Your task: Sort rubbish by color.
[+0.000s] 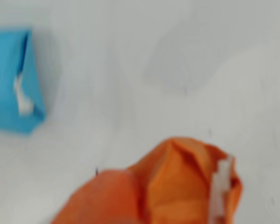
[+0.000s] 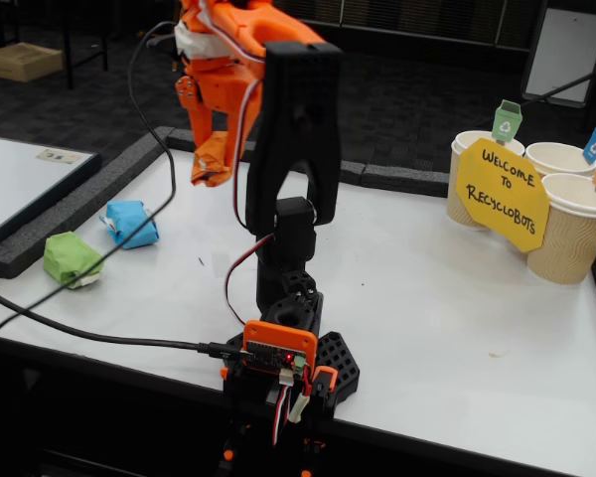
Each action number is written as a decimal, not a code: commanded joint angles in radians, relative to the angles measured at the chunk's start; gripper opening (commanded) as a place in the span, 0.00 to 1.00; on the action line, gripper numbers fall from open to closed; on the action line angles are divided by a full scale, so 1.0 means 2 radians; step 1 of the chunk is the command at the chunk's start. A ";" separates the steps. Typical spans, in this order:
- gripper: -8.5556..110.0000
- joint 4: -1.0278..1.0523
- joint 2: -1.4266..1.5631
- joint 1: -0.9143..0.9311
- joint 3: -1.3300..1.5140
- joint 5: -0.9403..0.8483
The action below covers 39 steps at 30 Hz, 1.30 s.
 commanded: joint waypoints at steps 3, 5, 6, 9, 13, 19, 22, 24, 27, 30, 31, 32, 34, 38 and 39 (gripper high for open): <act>0.07 -0.001 0.252 0.040 0.100 0.020; 0.07 -0.006 0.291 0.071 0.127 0.020; 0.07 -0.012 0.312 0.087 0.142 0.020; 0.07 -0.028 0.393 0.115 0.196 0.020; 0.07 -0.036 0.507 0.130 0.270 0.020; 0.07 -0.044 0.592 0.182 0.319 0.014; 0.07 -0.046 0.617 0.183 0.324 0.013; 0.07 -0.048 0.636 0.177 0.324 0.013; 0.07 -0.051 0.657 0.156 0.330 0.013; 0.07 -0.057 0.667 0.119 0.336 0.015; 0.07 -0.058 0.667 0.108 0.337 0.016; 0.07 -0.060 0.667 0.099 0.339 0.017; 0.07 -0.064 0.667 0.087 0.346 0.018; 0.07 -0.071 0.667 0.108 0.364 0.018; 0.07 -0.072 0.668 0.120 0.367 0.018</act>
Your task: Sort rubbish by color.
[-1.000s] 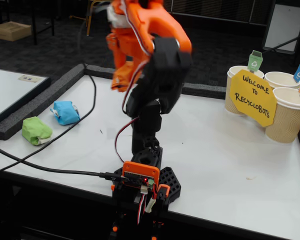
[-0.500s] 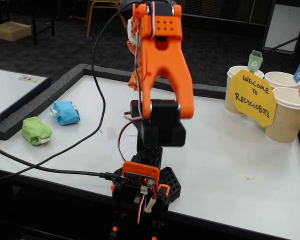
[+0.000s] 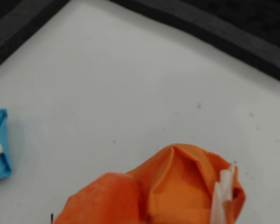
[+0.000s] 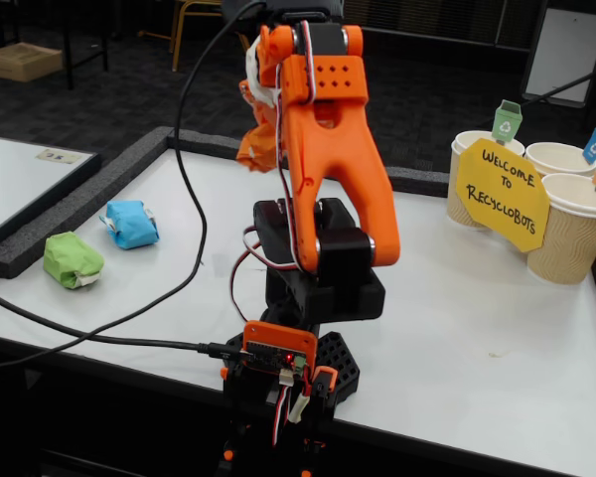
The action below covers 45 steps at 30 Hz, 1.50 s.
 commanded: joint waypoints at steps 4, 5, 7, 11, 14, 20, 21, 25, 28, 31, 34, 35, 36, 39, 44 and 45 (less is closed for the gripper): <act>0.07 -0.035 0.033 0.074 0.024 0.003; 0.07 -0.040 0.051 0.087 0.034 0.002; 0.07 -0.041 0.077 0.104 0.048 0.002; 0.07 -0.045 0.110 0.141 0.064 0.002; 0.07 -0.056 0.117 0.174 0.067 0.003; 0.07 -0.079 0.117 0.225 0.071 0.009; 0.07 -0.084 0.117 0.235 0.074 0.009; 0.07 -0.098 0.117 0.279 0.087 0.009; 0.07 -0.105 0.117 0.311 0.085 0.009; 0.07 -0.108 0.117 0.341 0.083 0.012; 0.07 -0.120 0.117 0.363 0.089 0.025; 0.07 -0.124 0.117 0.368 0.091 0.032; 0.07 -0.128 0.117 0.374 0.094 0.038; 0.07 -0.143 0.117 0.395 0.109 0.045; 0.07 -0.153 0.117 0.413 0.123 0.076; 0.07 -0.153 0.117 0.413 0.123 0.082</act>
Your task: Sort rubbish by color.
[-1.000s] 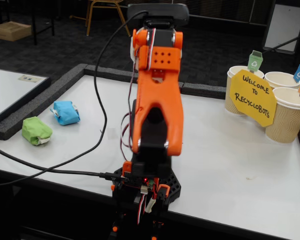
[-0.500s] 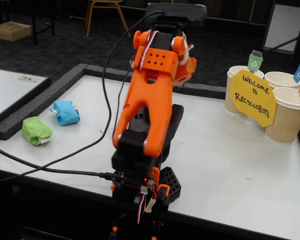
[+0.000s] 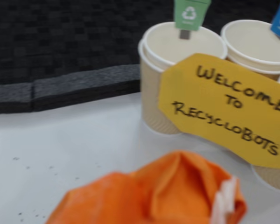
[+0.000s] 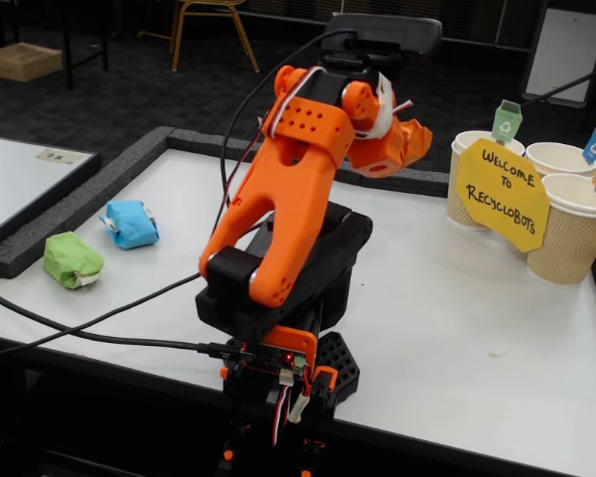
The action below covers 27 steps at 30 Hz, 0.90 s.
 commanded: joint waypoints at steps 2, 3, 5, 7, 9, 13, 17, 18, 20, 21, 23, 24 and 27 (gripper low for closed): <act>0.07 -0.016 0.002 0.016 -0.008 0.035; 0.07 -0.015 0.002 0.016 -0.005 0.038; 0.07 -0.016 0.002 0.016 0.002 0.052; 0.07 -0.015 0.002 0.002 0.009 0.061; 0.07 -0.014 0.002 -0.012 0.010 0.081; 0.07 -0.022 0.002 -0.015 0.010 0.115; 0.07 -0.031 0.002 -0.011 0.018 0.133; 0.07 -0.034 0.002 -0.010 0.020 0.140; 0.07 -0.038 0.002 -0.009 0.024 0.143; 0.07 -0.039 0.002 -0.008 0.027 0.147; 0.07 -0.045 0.002 -0.001 0.035 0.150; 0.07 -0.049 0.002 0.005 0.040 0.151; 0.07 -0.072 0.002 0.035 0.054 0.153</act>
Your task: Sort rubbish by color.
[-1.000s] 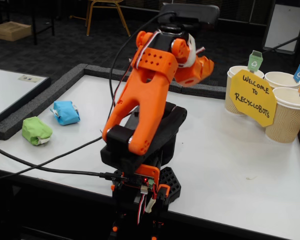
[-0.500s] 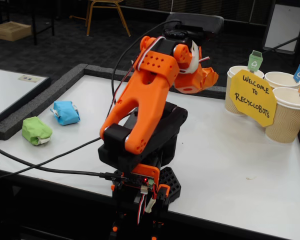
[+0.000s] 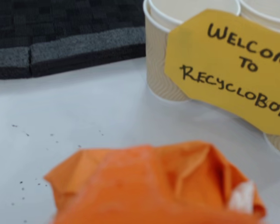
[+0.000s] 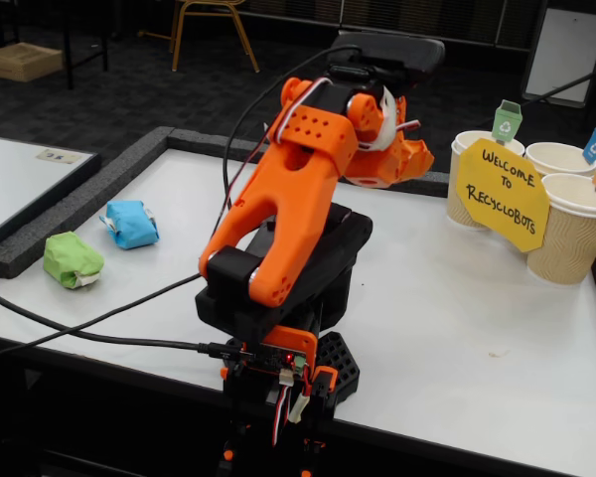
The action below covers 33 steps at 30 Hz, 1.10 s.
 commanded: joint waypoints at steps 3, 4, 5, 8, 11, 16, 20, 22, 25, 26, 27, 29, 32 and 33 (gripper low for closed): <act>0.07 -0.048 0.002 0.054 0.012 0.010; 0.07 -0.047 0.002 0.058 0.015 0.010; 0.07 -0.045 0.002 0.062 0.015 0.010; 0.07 -0.056 0.002 0.087 0.021 0.011; 0.07 -0.074 0.004 0.127 0.031 0.011; 0.07 -0.076 0.004 0.164 0.035 0.010; 0.07 -0.076 0.004 0.168 0.031 0.010; 0.07 -0.076 0.004 0.169 0.028 0.010; 0.07 -0.080 0.004 0.170 0.017 0.010; 0.07 -0.082 0.004 0.170 0.011 0.010; 0.07 -0.084 0.004 0.170 0.003 0.010; 0.07 -0.083 0.003 0.168 -0.015 0.008; 0.07 -0.080 -0.026 0.166 -0.059 0.006; 0.07 -0.082 -0.046 0.166 -0.078 0.007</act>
